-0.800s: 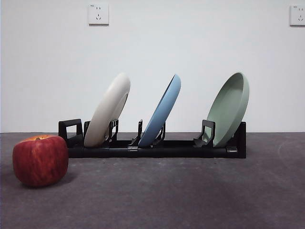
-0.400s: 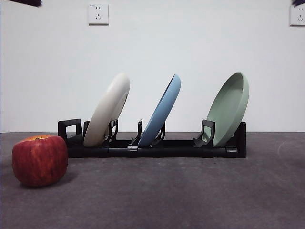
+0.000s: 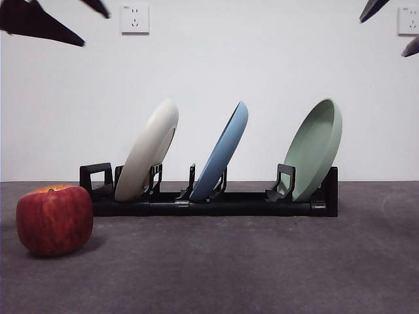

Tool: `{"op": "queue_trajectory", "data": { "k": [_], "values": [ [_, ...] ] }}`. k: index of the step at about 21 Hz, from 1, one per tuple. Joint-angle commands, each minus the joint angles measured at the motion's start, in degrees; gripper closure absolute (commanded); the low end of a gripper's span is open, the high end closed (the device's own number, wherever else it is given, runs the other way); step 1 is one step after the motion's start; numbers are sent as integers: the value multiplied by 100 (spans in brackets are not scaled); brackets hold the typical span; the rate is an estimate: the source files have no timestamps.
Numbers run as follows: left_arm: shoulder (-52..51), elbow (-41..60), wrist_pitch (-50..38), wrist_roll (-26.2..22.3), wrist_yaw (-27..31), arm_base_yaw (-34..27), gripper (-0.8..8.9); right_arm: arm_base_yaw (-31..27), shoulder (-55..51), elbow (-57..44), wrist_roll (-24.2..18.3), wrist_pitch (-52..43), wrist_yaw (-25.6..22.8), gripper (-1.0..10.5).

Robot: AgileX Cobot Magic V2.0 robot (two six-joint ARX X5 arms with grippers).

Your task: Take the yellow plate from the plate rack,put the plate on the table,take the apple from the table,put the apple in the plate

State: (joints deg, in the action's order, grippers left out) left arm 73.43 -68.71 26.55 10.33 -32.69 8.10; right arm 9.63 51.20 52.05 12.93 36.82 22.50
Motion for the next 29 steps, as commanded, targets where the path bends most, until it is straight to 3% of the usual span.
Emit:
{"op": "queue_trajectory", "data": {
  "k": [1,4,10,17,18,21,29],
  "values": [
    [514,-455,153,-94,127,201,471,-9,-7,7,-61,-31,7,597],
    [1239,-1067,452,-114,267,511,471,-9,-7,7,-61,-31,2,599],
    [2144,-1416,131,-205,1268,1023,472,-9,-7,7,-61,-31,-13,599],
    [2649,-1416,-127,-289,1486,1143,473,-9,-7,7,-61,-31,-33,599],
    [2658,-1416,-122,-291,1484,1143,487,-9,-7,7,-61,-31,-33,599],
    [2658,-1416,-146,-459,1405,1143,835,-9,-7,7,-61,-31,-35,599],
    [2387,-1427,118,-608,1292,1143,822,-9,-7,7,-59,-31,-44,600]
  ]
}}
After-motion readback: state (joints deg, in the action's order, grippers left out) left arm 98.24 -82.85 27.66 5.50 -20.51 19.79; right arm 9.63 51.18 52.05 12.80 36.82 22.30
